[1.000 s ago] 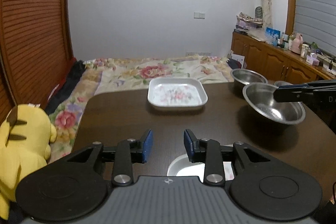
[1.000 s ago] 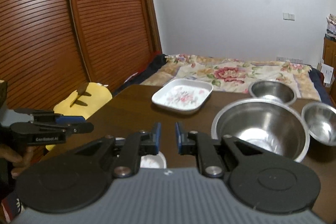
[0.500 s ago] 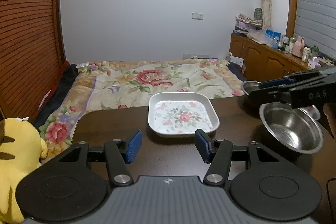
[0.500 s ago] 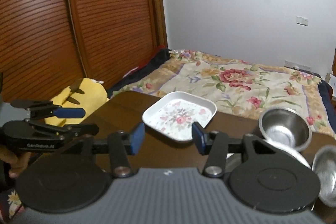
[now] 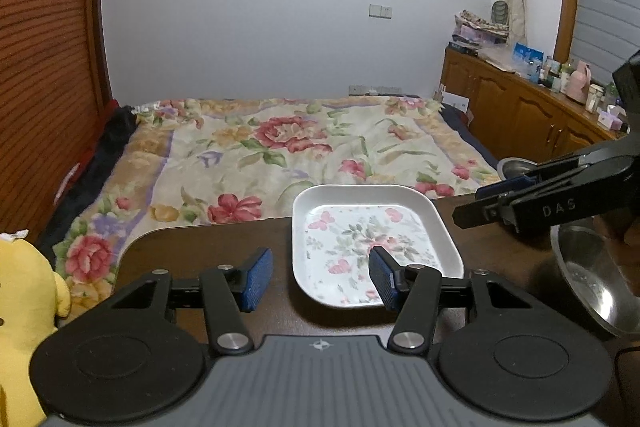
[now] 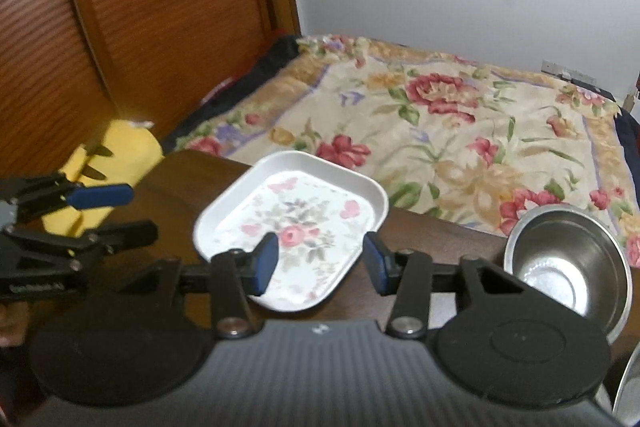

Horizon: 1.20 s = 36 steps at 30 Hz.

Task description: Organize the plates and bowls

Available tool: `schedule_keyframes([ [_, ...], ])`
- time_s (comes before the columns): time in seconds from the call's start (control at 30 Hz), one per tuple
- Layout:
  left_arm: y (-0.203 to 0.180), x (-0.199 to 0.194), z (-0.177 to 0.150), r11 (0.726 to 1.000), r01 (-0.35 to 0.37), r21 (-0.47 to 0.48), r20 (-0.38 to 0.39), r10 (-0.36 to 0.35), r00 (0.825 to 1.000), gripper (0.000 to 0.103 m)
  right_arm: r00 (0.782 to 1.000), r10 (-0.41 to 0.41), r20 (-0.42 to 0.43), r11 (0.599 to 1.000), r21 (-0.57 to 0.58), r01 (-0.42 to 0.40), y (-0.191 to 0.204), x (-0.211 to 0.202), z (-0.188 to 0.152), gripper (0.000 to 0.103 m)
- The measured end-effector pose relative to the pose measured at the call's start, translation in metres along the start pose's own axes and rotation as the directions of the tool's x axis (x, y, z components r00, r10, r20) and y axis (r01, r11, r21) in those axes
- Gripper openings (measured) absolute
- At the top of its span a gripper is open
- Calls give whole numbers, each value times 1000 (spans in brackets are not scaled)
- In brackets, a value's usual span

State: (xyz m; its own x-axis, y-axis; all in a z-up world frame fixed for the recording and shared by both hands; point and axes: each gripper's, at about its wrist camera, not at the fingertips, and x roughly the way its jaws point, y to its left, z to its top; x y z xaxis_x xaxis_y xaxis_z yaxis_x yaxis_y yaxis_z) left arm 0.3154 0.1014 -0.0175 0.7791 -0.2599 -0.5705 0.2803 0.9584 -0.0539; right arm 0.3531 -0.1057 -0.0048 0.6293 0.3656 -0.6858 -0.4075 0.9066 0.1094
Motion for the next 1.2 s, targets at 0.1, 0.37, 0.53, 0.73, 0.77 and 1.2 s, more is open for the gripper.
schedule_keyframes([
  [0.1, 4, 11, 4, 1000, -3, 0, -7, 3, 1000, 55, 1000, -5, -24, 1000, 2, 5, -6, 9, 3, 45],
  [0.37, 8, 43, 7, 1000, -15, 1, -47, 15, 999, 45, 996, -4, -92, 1000, 6, 5, -13, 33, 8, 40],
  [0.53, 11, 58, 6, 1000, -28, 11, -74, 29, 997, 39, 993, -10, -120, 1000, -6, 10, -14, 42, 9, 38],
  [0.73, 12, 69, 5, 1000, -27, 14, -91, 29, 995, 35, 989, -14, -145, 1000, -6, 13, -18, 49, 9, 35],
  [0.77, 13, 71, 4, 1000, -28, 14, -97, 29, 995, 33, 989, -14, -148, 1000, -6, 13, -18, 49, 9, 34],
  [1.2, 13, 82, 0, 1000, -27, 8, -125, 28, 992, 20, 984, 10, -178, 1000, 2, -10, -21, 57, 5, 23],
])
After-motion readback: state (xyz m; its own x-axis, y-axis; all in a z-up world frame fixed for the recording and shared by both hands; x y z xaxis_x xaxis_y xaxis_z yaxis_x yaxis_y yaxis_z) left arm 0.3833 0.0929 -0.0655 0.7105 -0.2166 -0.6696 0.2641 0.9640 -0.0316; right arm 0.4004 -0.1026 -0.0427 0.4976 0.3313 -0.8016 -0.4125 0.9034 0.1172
